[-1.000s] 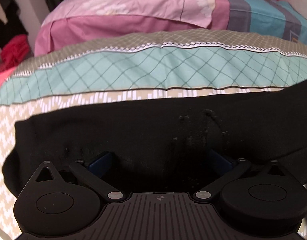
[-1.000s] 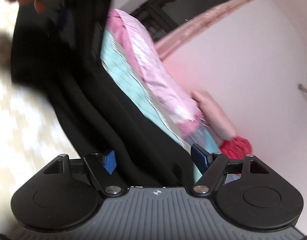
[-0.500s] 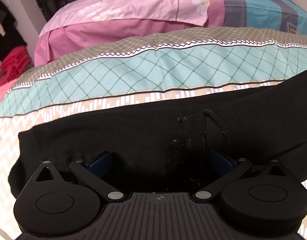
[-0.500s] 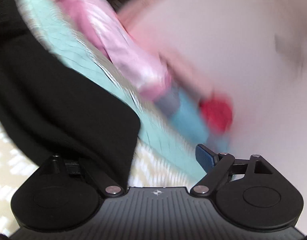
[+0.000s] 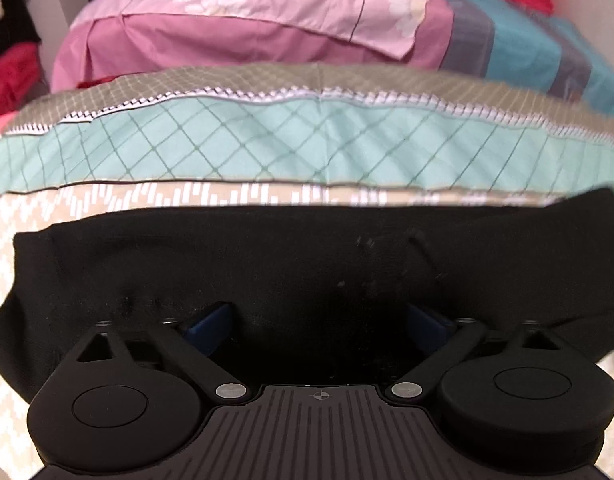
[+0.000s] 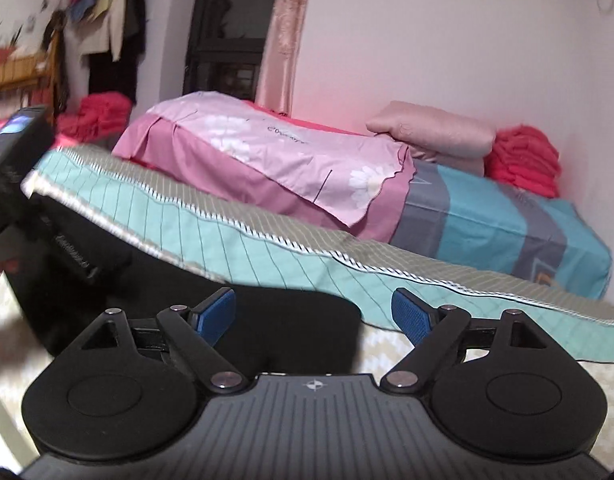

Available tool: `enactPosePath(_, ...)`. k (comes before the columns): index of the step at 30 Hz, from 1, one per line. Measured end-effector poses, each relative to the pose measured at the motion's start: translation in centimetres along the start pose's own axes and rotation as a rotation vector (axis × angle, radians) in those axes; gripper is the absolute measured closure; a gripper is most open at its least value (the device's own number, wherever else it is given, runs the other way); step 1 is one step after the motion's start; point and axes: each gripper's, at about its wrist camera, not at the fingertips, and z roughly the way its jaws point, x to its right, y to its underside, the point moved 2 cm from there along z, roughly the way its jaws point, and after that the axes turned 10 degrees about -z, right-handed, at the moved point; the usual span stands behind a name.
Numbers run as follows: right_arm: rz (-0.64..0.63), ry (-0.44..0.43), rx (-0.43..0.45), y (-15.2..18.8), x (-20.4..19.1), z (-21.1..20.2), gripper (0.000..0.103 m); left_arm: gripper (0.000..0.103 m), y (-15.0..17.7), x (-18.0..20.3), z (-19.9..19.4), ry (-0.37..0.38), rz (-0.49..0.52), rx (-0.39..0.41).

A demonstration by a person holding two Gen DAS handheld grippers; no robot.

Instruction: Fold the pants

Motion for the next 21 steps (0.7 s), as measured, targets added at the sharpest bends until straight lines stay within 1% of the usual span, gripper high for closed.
enactPosePath(1, 0.025, -0.015, -0.029, 0.3, -0.1, 1.0, 0.017, 0.000, -0.2, -0.3, -0.9, 0.026, -0.010, 0.018)
enactPosePath(2, 0.044, -0.042, -0.104, 0.7, -0.1, 2.7, 0.016, 0.000, -0.3, -0.6, -1.7, 0.039, -0.013, 0.036)
enactPosePath(3, 0.038, -0.062, -0.219, 1.3, -0.4, 4.6, 0.019, 0.000, -0.4, -0.9, -2.7, 0.045, -0.013, 0.054)
enactPosePath(4, 0.023, -0.057, -0.285, 1.9, -0.7, 5.8, 0.020, 0.000, -0.5, -1.0, -3.6, 0.046, -0.009, 0.072)
enactPosePath(7, 0.048, -0.050, -0.206, 1.1, -0.8, 4.4, 0.019, 0.000, -0.4, -1.9, -6.5, 0.021, -0.015, 0.128)
enactPosePath(9, 0.093, -0.052, -0.159, 0.7, -0.6, 3.9, 0.012, 0.000, 0.1, -2.9, -8.2, -0.001, -0.035, 0.156)
enactPosePath(10, 0.104, -0.052, -0.165, 0.9, -0.7, 4.2, 0.011, 0.000, 0.4, -3.5, -8.9, -0.019, -0.049, 0.164)
enactPosePath(11, 0.098, -0.063, -0.205, 1.3, -1.0, 5.0, 0.011, 0.000, 0.9, -4.2, -9.6, -0.038, -0.064, 0.169)
enactPosePath(12, 0.068, -0.071, -0.261, 1.8, -1.3, 5.9, 0.009, 0.000, 1.5, -4.8, -10.1, -0.057, -0.076, 0.171)
enactPosePath(13, 0.020, -0.054, -0.288, 2.0, -1.7, 6.4, 0.009, 0.000, 2.2, -5.6, -10.8, -0.083, -0.091, 0.169)
enactPosePath(14, 0.007, -0.043, -0.272, 1.7, -1.9, 6.1, 0.008, 0.000, 2.8, -6.3, -11.3, -0.106, -0.107, 0.166)
enactPosePath(16, 0.049, -0.042, -0.236, 0.5, -1.8, 5.3, 0.011, 0.000, 4.2, -7.6, -12.3, -0.147, -0.130, 0.158)
enactPosePath(18, 0.084, -0.042, -0.185, -0.3, -2.1, 4.8, 0.011, 0.000, 5.6, -9.1, -13.0, -0.185, -0.149, 0.146)
enactPosePath(19, 0.081, -0.039, -0.176, -0.4, -2.4, 5.1, 0.011, 0.000, 6.2, -9.8, -13.2, -0.201, -0.158, 0.140)
enactPosePath(20, 0.068, -0.039, -0.190, -0.4, -2.9, 5.4, 0.011, 0.000, 6.8, -10.5, -13.3, -0.214, -0.166, 0.134)
enactPosePath(21, 0.046, -0.049, -0.225, -0.2, -3.5, 6.2, 0.010, 0.000, 7.2, -11.0, -13.3, -0.228, -0.175, 0.128)
